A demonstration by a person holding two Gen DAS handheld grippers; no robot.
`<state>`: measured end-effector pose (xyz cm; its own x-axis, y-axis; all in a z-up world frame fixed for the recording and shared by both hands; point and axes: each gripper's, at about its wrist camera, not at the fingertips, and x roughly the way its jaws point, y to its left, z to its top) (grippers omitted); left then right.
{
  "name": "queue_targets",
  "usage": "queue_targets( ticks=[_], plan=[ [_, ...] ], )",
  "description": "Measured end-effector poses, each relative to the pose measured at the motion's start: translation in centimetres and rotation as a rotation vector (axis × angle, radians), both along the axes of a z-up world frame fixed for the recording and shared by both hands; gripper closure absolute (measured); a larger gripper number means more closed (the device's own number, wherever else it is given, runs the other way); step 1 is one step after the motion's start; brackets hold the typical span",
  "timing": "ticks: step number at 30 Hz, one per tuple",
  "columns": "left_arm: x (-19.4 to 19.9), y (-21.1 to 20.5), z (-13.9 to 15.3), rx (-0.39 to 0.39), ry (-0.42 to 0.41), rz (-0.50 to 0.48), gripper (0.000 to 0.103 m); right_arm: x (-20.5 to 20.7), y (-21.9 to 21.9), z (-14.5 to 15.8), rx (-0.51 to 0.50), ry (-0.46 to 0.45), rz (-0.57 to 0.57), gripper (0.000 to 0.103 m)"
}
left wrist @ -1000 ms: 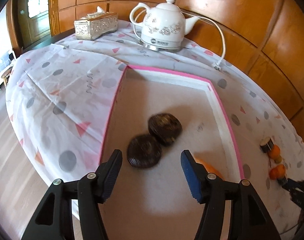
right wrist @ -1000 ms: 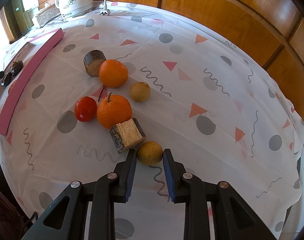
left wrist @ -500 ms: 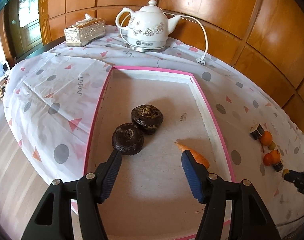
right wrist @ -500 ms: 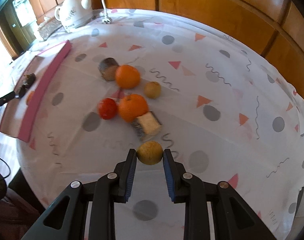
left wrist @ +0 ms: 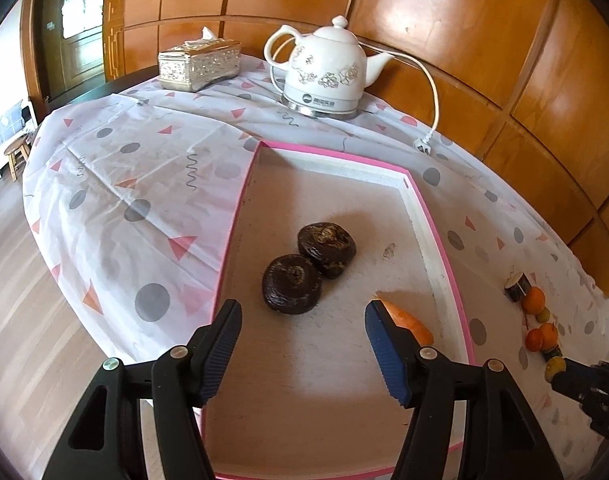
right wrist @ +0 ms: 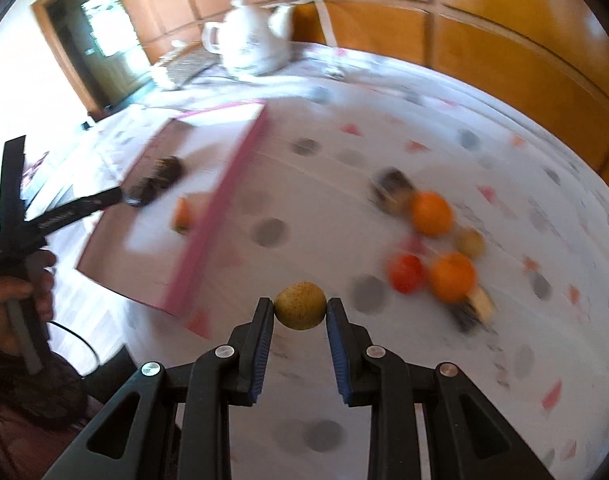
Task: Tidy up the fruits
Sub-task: 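Carry the yellow fruit into the pink tray and open the right gripper, then move the left gripper from the tray toward the orange on the cloth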
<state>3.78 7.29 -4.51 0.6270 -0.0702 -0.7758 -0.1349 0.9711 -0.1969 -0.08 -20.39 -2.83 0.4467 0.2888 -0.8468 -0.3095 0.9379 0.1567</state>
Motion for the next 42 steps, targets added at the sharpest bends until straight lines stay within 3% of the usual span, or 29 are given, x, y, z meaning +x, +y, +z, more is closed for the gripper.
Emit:
queue_targets(
  ticks=[9, 20, 27, 42],
  plan=[
    [-0.2, 1.7, -0.1, -0.027, 0.003, 0.042, 0.038, 1.3, 8.5, 0.6, 0.028, -0.026, 0.166, 0.076],
    [-0.4, 2.6, -0.5, -0.034, 0.012, 0.059, 0.038, 3.4, 13.9, -2.3, -0.017, 0.004, 0.219, 0.075],
    [-0.6, 2.2, -0.7, -0.028, 0.013, 0.039, 0.038, 3.6, 13.7, -3.0, -0.038, -0.001, 0.184, 0.07],
    [-0.9, -0.2, -0.1, -0.009, -0.01, -0.031, 0.038, 1.0, 9.3, -0.7, -0.062, -0.101, 0.05, 0.07]
  ],
)
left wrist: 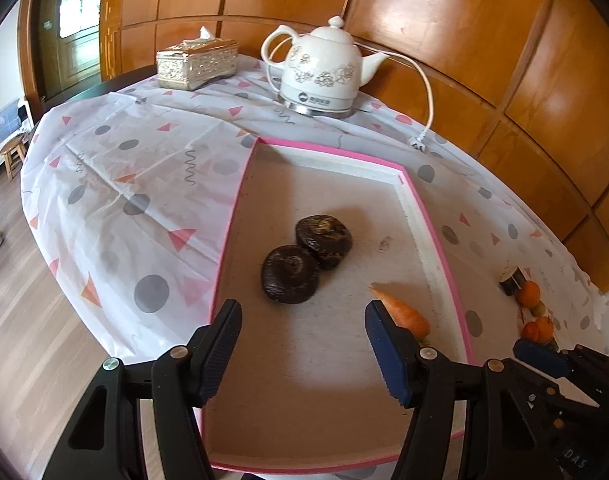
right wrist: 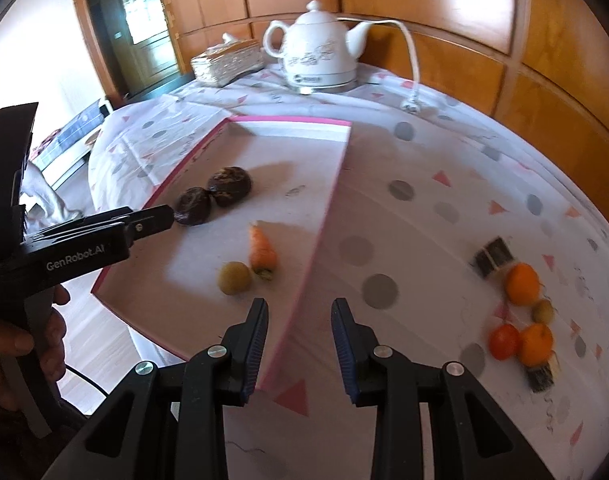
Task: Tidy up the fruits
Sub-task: 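Move the left gripper from the tray toward the orange on the cloth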
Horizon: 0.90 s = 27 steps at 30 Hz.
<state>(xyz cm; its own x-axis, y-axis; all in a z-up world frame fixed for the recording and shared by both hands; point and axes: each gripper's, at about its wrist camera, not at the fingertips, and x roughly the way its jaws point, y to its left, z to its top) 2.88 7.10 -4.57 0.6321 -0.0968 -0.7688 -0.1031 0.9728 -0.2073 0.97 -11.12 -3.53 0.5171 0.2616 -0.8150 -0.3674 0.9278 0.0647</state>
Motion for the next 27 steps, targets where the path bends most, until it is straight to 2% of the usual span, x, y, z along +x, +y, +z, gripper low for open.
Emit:
queue_targets(
  ticks=[6, 13, 27],
  plan=[
    [-0.2, -1.5, 0.7, 0.025, -0.027, -0.05, 0.038, -0.7, -2.5, 0.4, -0.012, -0.027, -0.076, 0.069],
    [-0.4, -3.4, 1.1, 0.048, -0.04, -0.112, 0.038, -1.1, -6.2, 0.0, -0.037, -0.013, -0.181, 0.069],
    [-0.4, -7.1, 1.6, 0.077, -0.051, -0.235, 0.039, -1.7, -14.5, -1.2, -0.044, 0.009, -0.458, 0.069]
  ],
)
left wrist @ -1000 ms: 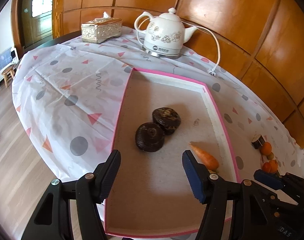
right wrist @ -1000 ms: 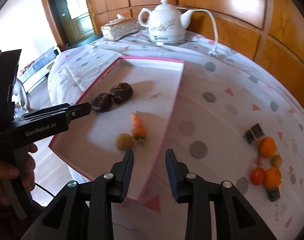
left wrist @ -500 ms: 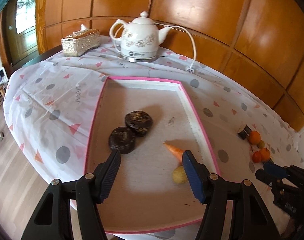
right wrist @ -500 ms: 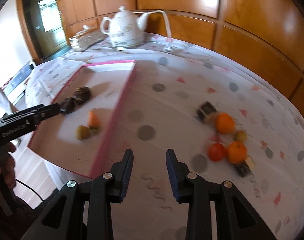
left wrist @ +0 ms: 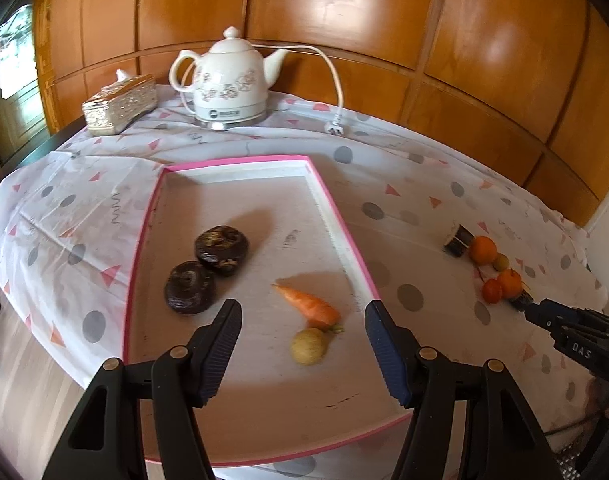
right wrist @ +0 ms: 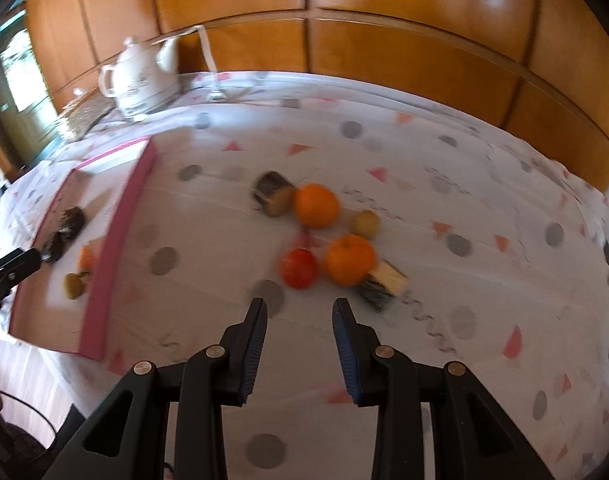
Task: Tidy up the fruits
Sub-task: 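Move the left gripper from the tray toward the orange on the cloth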
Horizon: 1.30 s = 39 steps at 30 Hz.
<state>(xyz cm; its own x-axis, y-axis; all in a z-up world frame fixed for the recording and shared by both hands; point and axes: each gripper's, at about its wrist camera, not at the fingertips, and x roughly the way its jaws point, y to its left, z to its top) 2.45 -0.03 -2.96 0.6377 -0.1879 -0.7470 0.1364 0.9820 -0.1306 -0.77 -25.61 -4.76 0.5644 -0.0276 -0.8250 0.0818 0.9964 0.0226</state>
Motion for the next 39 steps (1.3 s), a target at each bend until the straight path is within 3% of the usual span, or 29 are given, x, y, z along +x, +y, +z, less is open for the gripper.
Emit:
queue_targets(
  ticks=[19, 27, 33, 39],
  plan=[
    [0.7, -6.9, 0.0, 0.001, 0.043, -0.211, 0.041, -3.3, -7.6, -3.0, 0.02, 0.066, -0.236, 0.069],
    [1.7, -10.3, -0.2, -0.008, 0.076, -0.298, 0.051, -4.1, -8.7, -3.7, 0.034, 0.07, -0.267, 0.069],
    [3.0, -13.3, -0.7, -0.062, 0.142, -0.364, 0.063, -4.2, -9.4, -4.0, 0.044, 0.066, -0.272, 0.069],
    [5.5, -16.8, -1.6, -0.103, 0.208, -0.401, 0.065, -4.4, -9.8, -4.0, 0.062, 0.055, -0.274, 0.069]
  ],
)
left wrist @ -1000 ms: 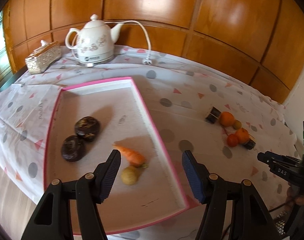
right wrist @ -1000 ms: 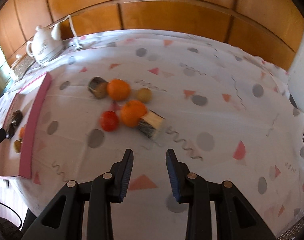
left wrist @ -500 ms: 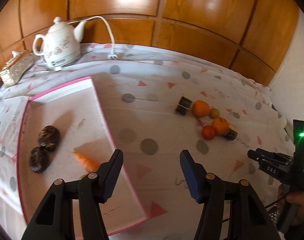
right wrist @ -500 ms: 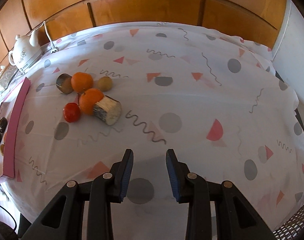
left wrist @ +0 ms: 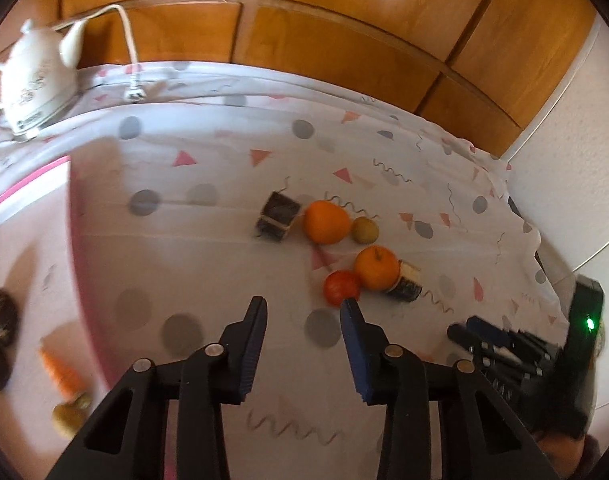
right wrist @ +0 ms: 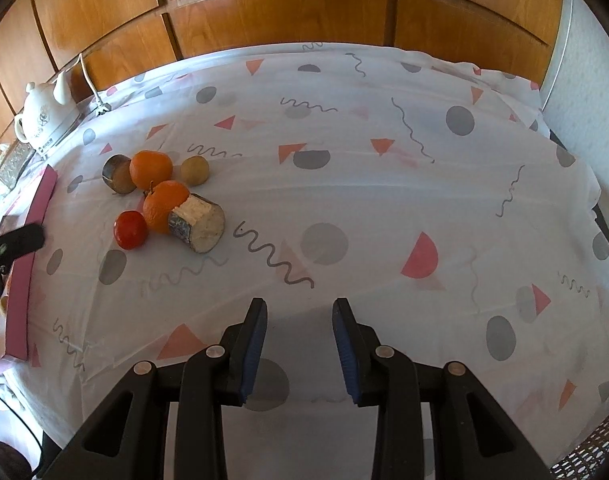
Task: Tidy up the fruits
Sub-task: 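Move the left gripper from the tray toward the orange on the cloth, then close the left gripper on the orange and lift it, then carry the orange into the pink tray and open the left gripper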
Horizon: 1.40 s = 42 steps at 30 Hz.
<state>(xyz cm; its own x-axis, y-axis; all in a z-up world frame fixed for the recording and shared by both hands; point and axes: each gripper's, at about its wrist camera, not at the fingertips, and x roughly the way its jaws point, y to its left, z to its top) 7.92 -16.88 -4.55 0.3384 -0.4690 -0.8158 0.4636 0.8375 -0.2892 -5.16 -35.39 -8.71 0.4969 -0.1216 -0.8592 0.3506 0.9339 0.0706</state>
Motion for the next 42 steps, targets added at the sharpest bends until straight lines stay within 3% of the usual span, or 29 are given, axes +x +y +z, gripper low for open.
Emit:
queue_targets(
  ticks=[7, 20, 23, 29, 42],
  plan=[
    [3.0, -3.7, -1.2, -0.032, 0.067, -0.003, 0.064, -0.1, 0.2, 0.3, -0.005, -0.021, 0.028, 0.069],
    [6.6, -8.3, -4.3, 0.061, 0.078, 0.024, 0.059, 0.1, 0.1, -0.3, 0.037, -0.027, 0.053, 0.068],
    [7.0, -8.8, -4.9, 0.07, 0.085, 0.024, 0.062, 0.1, 0.1, -0.5, 0.043, -0.028, 0.054, 0.068],
    [6.5, -8.6, -4.4, 0.07, 0.055, 0.005, 0.065, 0.0, 0.0, -0.7, 0.044, -0.031, 0.057, 0.068],
    [3.7, -4.5, -0.4, 0.006, -0.025, 0.028, 0.065, 0.1, 0.4, -0.7, 0.02, -0.024, 0.053, 0.067]
  ],
)
